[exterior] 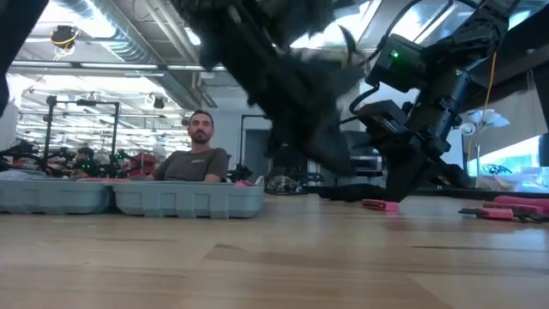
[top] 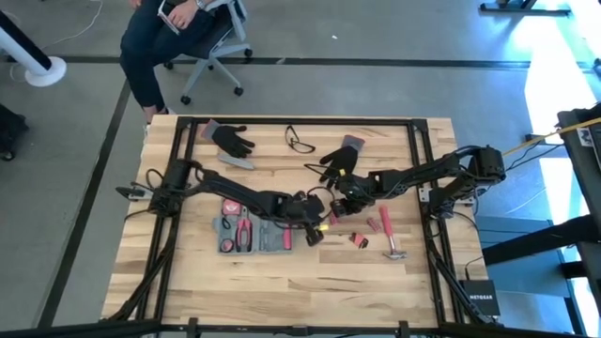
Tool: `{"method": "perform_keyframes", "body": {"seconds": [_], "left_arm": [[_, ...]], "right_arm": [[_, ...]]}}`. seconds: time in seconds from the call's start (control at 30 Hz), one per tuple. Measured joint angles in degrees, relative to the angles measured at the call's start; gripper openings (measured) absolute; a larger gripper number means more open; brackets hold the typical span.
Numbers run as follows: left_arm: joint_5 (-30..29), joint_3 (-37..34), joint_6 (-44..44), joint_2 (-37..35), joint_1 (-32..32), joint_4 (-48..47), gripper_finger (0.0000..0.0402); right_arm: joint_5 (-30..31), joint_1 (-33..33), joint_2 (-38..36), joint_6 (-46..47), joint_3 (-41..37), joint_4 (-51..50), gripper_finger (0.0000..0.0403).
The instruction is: Prefit tool cases
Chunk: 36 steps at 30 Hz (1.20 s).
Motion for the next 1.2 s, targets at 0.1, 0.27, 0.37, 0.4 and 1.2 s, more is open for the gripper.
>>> {"method": "perform_keyframes", "body": {"seconds": [0.1, 0.27, 0.37, 0.4, 1.2], "left_arm": [[0.52, -0.13, -0.64, 1.87, -0.42, 0.49, 0.0], [0.49, 0.01, -1.81, 3.93, -0.75, 1.97, 0.0], [0.82, 0.09, -2.09, 4.38, -0.23, 4.47, 0.0], [0.99, 0.04, -1.94, 4.75, -0.04, 5.05, 0.0], [0.83, 0.24, -1.07, 4.04, 0.9, -2.03, 0.0]], "right_arm": [[-0.69, 0.0, 0.0, 0.03, 0.0, -0.5, 0.0], [-0.24, 1.21, 0.0, 1.71, 0.0, -0.26, 0.0], [1.13, 2.69, 0.0, 3.55, 0.0, 0.05, 0.0], [1.45, 3.14, 0.03, 4.35, 0.0, 0.19, 0.0], [3.47, 5.97, 2.36, 9.56, 0.11, 5.56, 0.0]]}}
